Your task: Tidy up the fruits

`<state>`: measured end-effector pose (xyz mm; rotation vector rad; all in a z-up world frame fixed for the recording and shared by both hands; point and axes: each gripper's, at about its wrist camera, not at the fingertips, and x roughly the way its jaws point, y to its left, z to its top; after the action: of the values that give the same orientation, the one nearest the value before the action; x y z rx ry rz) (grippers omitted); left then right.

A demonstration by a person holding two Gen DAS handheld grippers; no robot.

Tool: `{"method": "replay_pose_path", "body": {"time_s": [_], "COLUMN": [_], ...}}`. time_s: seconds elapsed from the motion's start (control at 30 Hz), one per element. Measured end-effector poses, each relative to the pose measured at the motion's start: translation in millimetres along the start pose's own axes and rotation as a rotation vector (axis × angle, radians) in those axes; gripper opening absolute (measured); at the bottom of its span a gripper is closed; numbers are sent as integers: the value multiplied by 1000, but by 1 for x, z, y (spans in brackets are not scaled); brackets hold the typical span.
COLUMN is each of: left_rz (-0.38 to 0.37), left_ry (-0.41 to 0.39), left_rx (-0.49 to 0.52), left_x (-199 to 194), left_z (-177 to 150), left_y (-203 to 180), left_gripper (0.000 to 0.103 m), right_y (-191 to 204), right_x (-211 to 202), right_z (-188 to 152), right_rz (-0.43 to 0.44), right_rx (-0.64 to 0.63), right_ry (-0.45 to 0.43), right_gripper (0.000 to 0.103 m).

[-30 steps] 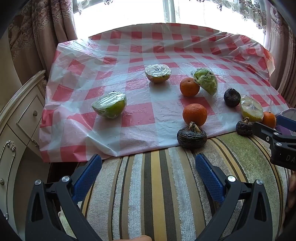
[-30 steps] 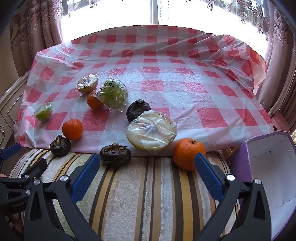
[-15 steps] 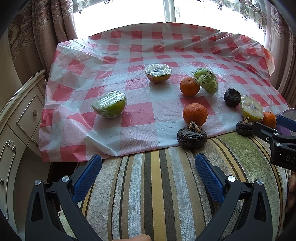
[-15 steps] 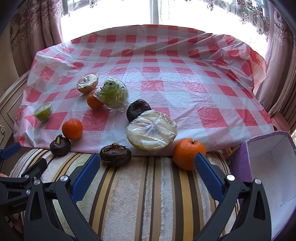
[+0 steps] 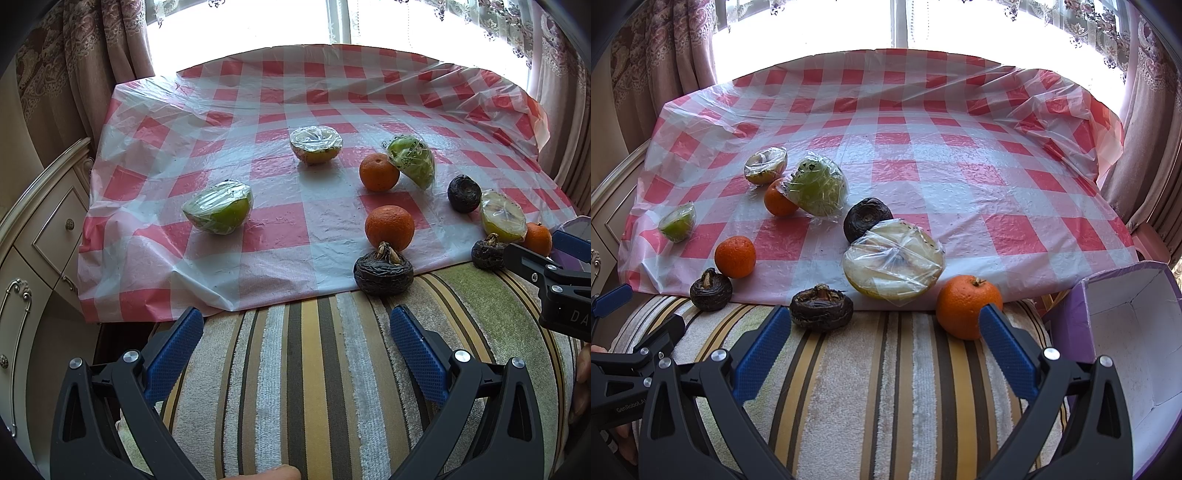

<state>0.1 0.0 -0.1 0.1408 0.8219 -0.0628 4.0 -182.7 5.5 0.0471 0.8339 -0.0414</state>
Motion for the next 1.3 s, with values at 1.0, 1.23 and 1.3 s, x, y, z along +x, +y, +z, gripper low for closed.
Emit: {"method": "replay_pose_path", "body": {"time_s": [1.0,1.23,1.3], "left_rz": [-2,-3,-5], "left_ry": [2,3,3], "left_rx": [-2,-3,-4], "left_x": [0,0,0], "left_z": [0,0,0], "left_y": [0,0,0], "left_gripper": [98,99,98], "right_y": [-1,-2,-4], "right_x": [0,2,4], "right_z": [-1,-2,-2], "right_rz": [0,10,24], "right_rx": [0,3,12], "right_ry": [1,4,12], "right_gripper": [102,102,102]}}
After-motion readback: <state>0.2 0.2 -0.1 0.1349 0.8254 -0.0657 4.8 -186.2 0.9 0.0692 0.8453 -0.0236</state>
